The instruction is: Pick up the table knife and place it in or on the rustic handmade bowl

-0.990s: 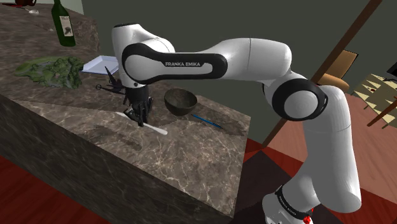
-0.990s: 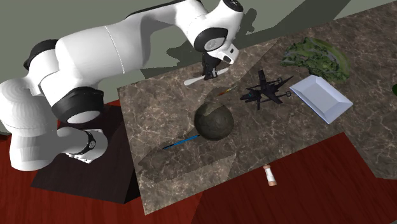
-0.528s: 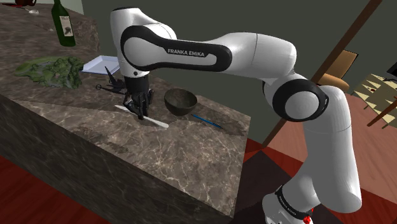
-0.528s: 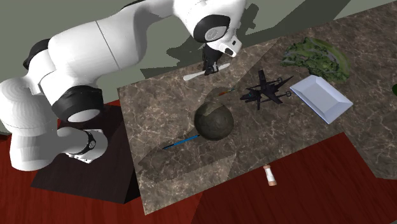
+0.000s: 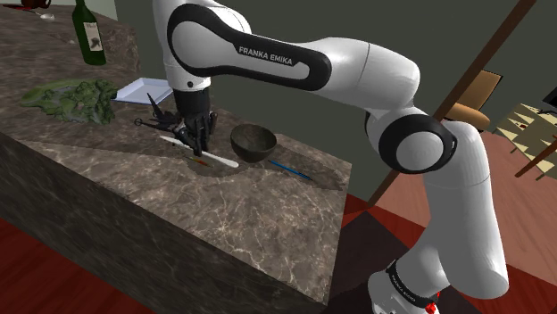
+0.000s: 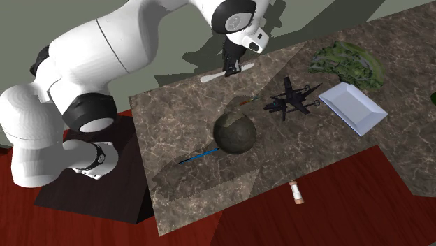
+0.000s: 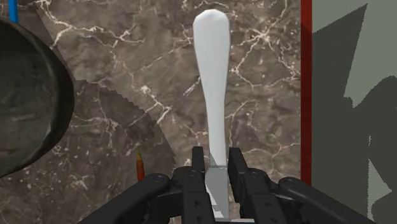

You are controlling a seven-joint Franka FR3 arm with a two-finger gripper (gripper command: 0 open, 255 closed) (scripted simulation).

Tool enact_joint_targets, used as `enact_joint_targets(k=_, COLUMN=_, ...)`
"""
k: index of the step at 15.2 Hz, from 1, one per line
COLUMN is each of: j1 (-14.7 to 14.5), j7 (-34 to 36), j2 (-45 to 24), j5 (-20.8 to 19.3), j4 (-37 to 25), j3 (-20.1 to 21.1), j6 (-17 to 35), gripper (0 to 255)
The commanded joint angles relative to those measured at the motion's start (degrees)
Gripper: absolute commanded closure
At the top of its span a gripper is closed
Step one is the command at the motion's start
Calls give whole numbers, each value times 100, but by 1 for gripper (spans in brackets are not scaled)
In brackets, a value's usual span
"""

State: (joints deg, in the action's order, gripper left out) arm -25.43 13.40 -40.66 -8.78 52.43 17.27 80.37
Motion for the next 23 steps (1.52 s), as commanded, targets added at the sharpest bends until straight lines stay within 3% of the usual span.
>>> enact_joint_targets(k=1, j1=-47, j7=-11, j2=-93, j5=-17, j4=-319, j3=-10, j6=-226, gripper=255)
enact_joint_targets(k=5, j1=-169, j7=-36, j2=-336, j5=-61, j4=-1037, j3=-38, j6=-690, gripper=255)
enact_joint_targets(k=8, j1=288, j7=-317, j2=256, j5=17, j4=-46, j3=-35, j6=-305, gripper=255)
enact_joint_targets(k=12, j1=774, j7=-745, j2=737, j5=80, j4=700, j3=-96, j6=-39, gripper=255)
enact_joint_targets(k=23, j1=1868, j7=-2039, j2=1291, j5=95, j4=1438, j3=-411, j6=200, gripper=255)
